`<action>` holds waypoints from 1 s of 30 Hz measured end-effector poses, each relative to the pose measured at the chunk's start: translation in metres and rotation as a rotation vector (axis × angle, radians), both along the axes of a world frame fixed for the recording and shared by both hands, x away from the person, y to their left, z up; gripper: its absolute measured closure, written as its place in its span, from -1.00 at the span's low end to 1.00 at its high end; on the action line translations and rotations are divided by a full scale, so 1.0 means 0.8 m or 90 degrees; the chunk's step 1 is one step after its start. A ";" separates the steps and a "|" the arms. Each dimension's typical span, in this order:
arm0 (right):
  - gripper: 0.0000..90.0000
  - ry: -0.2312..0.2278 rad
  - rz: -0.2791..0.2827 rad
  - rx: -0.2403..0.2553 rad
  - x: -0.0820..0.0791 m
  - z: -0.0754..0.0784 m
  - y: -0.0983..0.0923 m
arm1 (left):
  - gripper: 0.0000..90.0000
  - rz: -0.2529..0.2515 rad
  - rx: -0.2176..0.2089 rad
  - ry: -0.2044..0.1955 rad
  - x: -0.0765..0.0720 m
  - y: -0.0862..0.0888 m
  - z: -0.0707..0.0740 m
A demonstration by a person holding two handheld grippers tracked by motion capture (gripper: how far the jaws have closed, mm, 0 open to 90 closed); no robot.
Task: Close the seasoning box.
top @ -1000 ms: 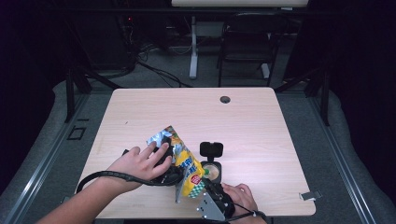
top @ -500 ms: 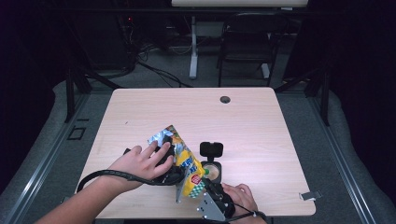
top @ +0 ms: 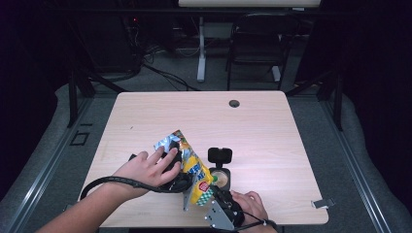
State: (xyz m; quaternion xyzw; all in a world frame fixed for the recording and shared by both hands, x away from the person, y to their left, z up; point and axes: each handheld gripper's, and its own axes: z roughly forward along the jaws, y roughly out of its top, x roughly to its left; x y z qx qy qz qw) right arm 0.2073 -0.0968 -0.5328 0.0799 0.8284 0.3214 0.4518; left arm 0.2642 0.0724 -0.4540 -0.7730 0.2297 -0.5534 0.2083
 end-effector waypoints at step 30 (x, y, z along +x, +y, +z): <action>1.00 -0.001 0.004 0.003 -0.001 -0.001 0.001 | 0.31 -0.007 -0.001 0.001 -0.002 -0.002 0.001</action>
